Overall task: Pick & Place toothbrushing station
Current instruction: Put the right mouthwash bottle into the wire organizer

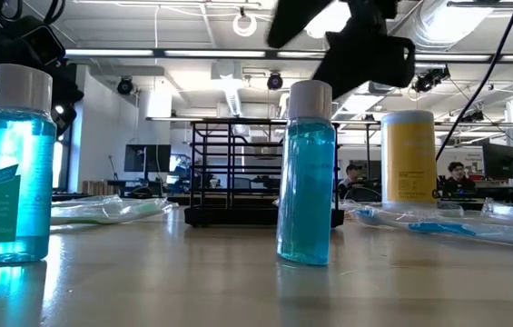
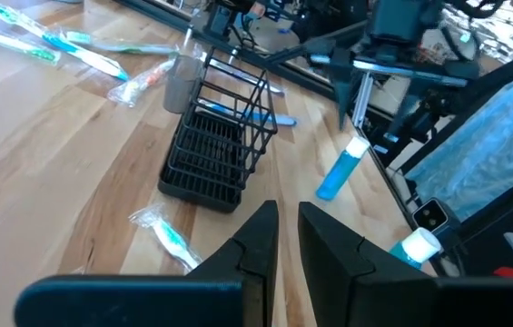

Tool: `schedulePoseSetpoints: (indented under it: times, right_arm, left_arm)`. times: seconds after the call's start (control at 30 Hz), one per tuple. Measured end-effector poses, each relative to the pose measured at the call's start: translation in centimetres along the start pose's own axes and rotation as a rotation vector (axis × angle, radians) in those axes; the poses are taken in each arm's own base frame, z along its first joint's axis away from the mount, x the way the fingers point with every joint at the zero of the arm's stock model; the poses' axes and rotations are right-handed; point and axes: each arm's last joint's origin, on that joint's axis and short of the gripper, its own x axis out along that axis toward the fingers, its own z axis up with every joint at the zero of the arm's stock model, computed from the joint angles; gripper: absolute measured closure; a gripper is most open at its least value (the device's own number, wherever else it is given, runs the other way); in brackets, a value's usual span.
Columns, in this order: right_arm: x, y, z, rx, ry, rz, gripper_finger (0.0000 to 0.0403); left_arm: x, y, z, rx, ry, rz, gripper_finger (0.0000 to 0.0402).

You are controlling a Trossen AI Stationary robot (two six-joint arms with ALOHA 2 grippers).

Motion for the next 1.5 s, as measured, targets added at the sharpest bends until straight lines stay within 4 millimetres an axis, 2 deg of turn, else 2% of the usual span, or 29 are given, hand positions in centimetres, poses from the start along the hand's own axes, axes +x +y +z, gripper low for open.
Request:
schedulePoseSetpoints:
  times: [0.33,1.5]
  right_arm:
    - [1.4,-0.4,-0.4,0.01,0.036,-0.019,0.0159]
    - [1.5,-0.5,-0.6,0.024,0.06,-0.028,0.0159]
  left_arm:
    - [0.0,0.0,0.0,0.002,-0.001,0.003,0.0355]
    - [0.0,0.0,-0.1,0.0,0.009,-0.008,0.0355]
